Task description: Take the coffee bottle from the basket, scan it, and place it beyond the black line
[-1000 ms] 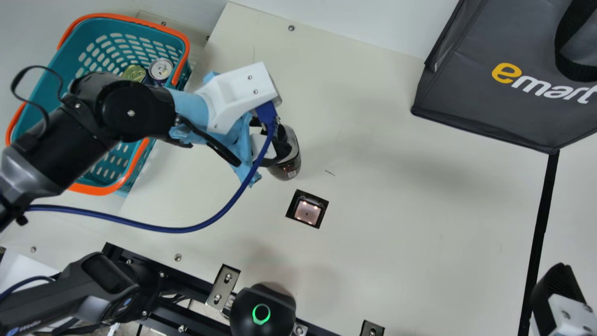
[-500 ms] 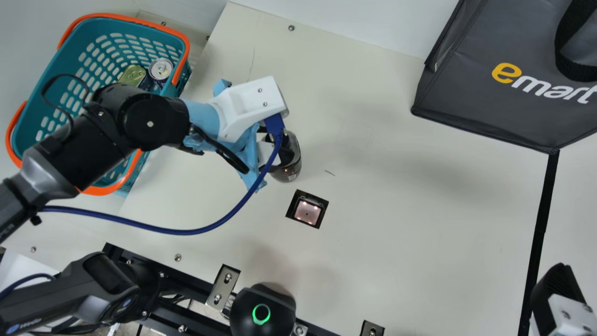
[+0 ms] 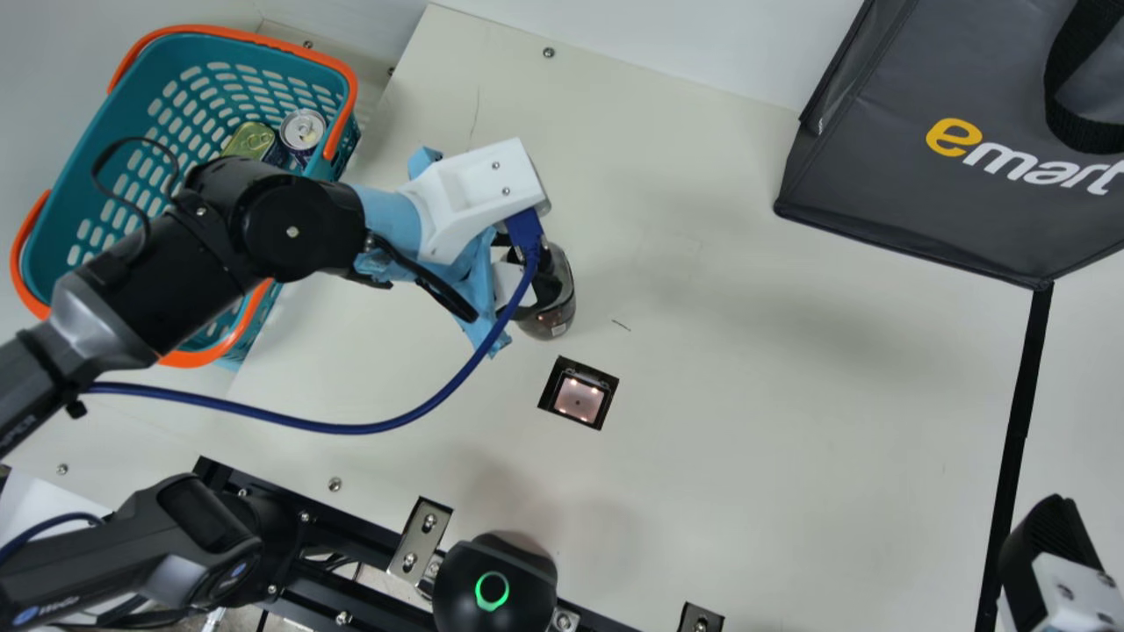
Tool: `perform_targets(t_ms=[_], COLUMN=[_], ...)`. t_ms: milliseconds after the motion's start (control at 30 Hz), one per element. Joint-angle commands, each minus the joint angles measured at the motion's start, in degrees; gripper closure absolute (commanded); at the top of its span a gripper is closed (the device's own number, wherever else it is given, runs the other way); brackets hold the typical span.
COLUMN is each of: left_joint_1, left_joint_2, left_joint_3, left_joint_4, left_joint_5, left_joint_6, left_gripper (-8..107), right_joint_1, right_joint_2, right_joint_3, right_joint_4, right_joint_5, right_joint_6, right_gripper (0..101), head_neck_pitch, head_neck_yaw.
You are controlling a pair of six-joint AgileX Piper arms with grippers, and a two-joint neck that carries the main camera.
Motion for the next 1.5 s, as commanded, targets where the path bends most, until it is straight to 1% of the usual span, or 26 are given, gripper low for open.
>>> perform_targets(t_ms=[0,67,233,300,900,1167,1467], left_joint_1=[-0.1,-0.3,-0.5,-0.6,-1.4,-1.0,-0.1], left_joint_2=[0.2,0.3,0.6,0.8,1.8,1.4,-0.4], left_joint_3=[0.0,0.0,0.2,0.2,-0.7,-2.6,-6.3], left_joint_4=[0.0,0.1,0.3,0.4,0.7,1.6,3.3], left_joint_5=[-0.1,-0.1,-0.3,-0.4,-0.7,0.7,5.5], left_joint_6=[-0.1,-0.3,-0.5,-0.5,-0.5,-1.6,-4.6], left_gripper=[89,89,73,69,9,9,9], right_joint_1=[0.0,0.0,0.0,0.0,0.0,0.0,0.0], right_joint_2=[0.0,0.0,0.0,0.0,0.0,0.0,0.0], right_joint_3=[0.0,0.0,0.0,0.0,0.0,0.0,0.0], right_joint_4=[0.0,0.0,0.0,0.0,0.0,0.0,0.0], right_joint_5=[0.0,0.0,0.0,0.0,0.0,0.0,0.0], right_joint_6=[0.0,0.0,0.0,0.0,0.0,0.0,0.0], right_gripper=[10,10,10,10,10,10,10], head_neck_pitch=[-1.5,-1.5,-1.5,-1.5,-1.5,-1.5,-1.5], head_neck_yaw=[0.1,0.1,0.1,0.1,0.1,0.1,0.1])
